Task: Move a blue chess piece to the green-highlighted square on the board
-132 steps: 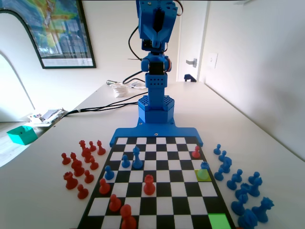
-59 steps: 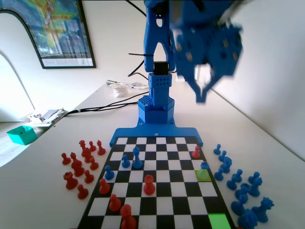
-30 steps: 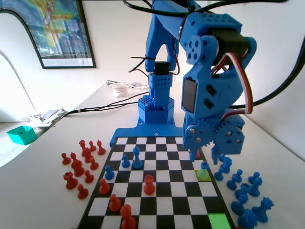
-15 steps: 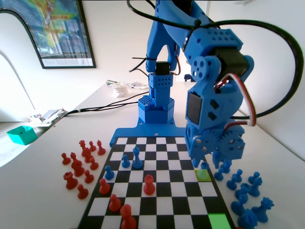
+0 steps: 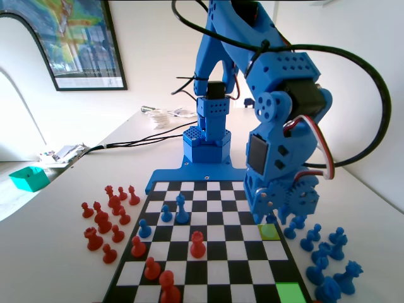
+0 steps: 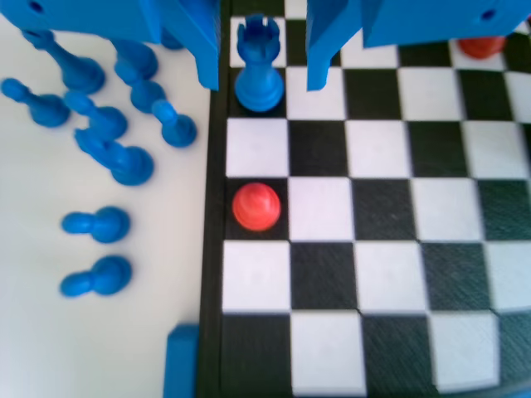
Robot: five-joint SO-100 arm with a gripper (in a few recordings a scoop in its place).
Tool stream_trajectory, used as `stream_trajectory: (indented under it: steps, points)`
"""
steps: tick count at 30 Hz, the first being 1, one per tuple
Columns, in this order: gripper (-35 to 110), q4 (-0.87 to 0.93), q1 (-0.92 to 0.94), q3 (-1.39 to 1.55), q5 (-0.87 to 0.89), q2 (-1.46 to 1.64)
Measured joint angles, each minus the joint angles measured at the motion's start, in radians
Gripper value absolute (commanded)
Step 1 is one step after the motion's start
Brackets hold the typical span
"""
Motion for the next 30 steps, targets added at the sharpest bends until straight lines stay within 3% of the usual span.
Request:
stream_trajectory:
  steps: [30]
  points:
    - [15, 0.023, 0.008, -0.055, -0.005, -0.035]
